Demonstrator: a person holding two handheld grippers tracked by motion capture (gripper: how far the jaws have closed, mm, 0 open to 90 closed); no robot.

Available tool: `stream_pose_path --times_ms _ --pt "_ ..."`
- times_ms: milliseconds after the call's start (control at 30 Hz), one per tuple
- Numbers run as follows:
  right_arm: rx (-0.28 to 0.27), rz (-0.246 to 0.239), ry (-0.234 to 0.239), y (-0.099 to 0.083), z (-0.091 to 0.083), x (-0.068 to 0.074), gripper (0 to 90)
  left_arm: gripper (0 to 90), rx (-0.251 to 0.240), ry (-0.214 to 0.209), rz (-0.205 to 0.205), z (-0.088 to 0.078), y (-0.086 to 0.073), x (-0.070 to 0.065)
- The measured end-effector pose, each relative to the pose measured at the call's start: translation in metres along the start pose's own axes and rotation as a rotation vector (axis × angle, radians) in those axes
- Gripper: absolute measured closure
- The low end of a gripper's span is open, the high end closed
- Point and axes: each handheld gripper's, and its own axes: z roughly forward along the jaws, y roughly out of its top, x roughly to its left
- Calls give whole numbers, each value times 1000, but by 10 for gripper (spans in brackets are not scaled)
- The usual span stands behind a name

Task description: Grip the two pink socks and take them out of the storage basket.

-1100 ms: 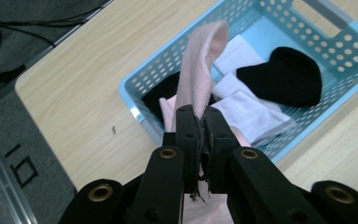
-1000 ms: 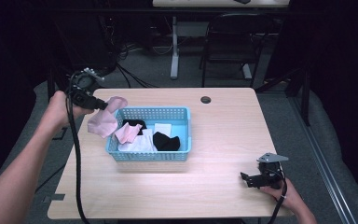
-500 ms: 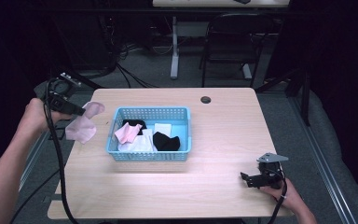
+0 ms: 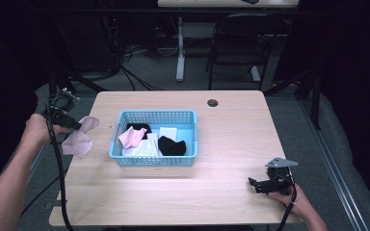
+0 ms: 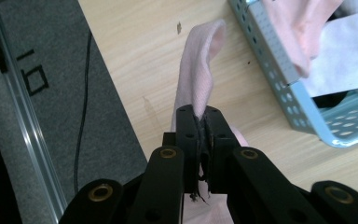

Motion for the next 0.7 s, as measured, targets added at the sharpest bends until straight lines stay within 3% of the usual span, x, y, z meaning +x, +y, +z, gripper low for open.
stream_pose_path --times_ms 300,467,700 --pt "-2 2 4 0 0 0 0 863 34 -23 -53 42 -7 0" --pt "-1 2 4 0 0 0 0 862 55 -38 -62 64 -11 -3" --pt "-2 2 4 0 0 0 0 860 70 -71 -94 85 -15 -6"
